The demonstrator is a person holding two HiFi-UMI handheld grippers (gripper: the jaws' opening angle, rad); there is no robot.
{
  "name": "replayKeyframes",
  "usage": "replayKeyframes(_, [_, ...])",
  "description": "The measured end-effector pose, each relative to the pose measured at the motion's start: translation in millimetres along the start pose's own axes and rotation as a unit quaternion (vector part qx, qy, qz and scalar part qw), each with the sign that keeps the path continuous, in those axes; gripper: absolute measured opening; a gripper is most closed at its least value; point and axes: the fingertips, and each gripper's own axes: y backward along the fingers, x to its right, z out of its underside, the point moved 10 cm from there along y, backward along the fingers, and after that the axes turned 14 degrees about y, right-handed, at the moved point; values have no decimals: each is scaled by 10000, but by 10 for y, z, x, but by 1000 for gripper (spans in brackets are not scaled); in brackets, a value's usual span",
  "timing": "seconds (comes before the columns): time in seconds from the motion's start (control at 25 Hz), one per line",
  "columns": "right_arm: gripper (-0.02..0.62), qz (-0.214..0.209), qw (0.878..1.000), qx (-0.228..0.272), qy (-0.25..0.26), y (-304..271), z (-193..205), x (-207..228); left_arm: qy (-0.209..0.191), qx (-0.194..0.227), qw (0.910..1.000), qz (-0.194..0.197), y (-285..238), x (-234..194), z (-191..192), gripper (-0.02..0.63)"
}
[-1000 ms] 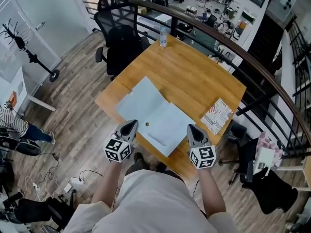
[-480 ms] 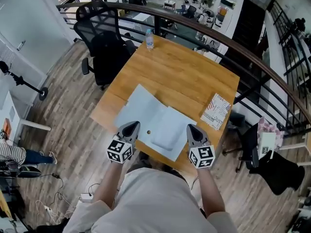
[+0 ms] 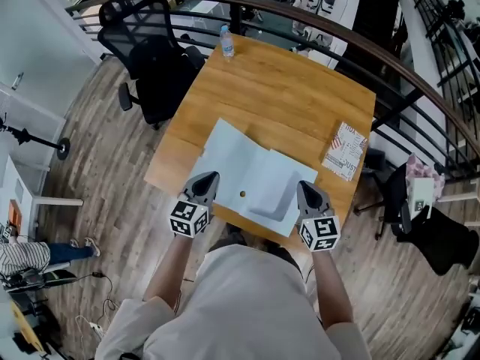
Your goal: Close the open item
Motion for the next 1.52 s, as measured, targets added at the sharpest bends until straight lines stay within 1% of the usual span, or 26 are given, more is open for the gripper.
replayKeyframes(0.12, [2, 47, 9999, -108, -80, -62, 30, -43, 14, -92, 9999, -38, -55, -109, 12, -6])
replayKeyframes(0.28, [2, 96, 9995, -270, -158, -133, 96, -100, 1, -259, 9993, -276, -99, -352, 21, -5])
replayKeyframes(0.32, [2, 105, 9993, -318, -179, -148, 111, -121, -12, -330, 9990, -310, -107, -426, 21, 8])
replayKeyframes(0.36, [2, 104, 9991, -374, -198, -161, 127, -144, -26, -405, 9986, -337, -114, -501, 20, 38])
replayKeyframes(0.56, [2, 59, 9978, -620, -232, -219, 197, -262, -125, -683, 9962, -526, -180, -913, 10, 59])
replayKeyframes(0.68, [2, 70, 9969, -743, -261, -253, 211, -305, -82, -991, 9932, -607, -263, -1199, 68, 82])
replayKeyframes(0.84, [2, 97, 9956, -875, -312, -293, 219, -360, 7, -1528, 9862, -636, -408, -1493, 186, 120])
replayKeyframes(0.96, [2, 123, 9950, -939, -326, -311, 237, -412, 10, -1849, 9810, -587, -537, -1636, 251, 145])
replayKeyframes(1.16, [2, 223, 9937, -1036, -376, -319, 266, -468, 139, -2388, 9704, -332, -730, -1815, 345, 147])
replayKeyframes(1.36, [2, 357, 9926, -1080, -427, -314, 271, -477, 172, -2707, 9622, -254, -866, -1927, 426, 139])
replayKeyframes(1.52, [2, 451, 9915, -1126, -463, -281, 289, -505, 287, -2999, 9536, -25, -925, -1943, 506, 116])
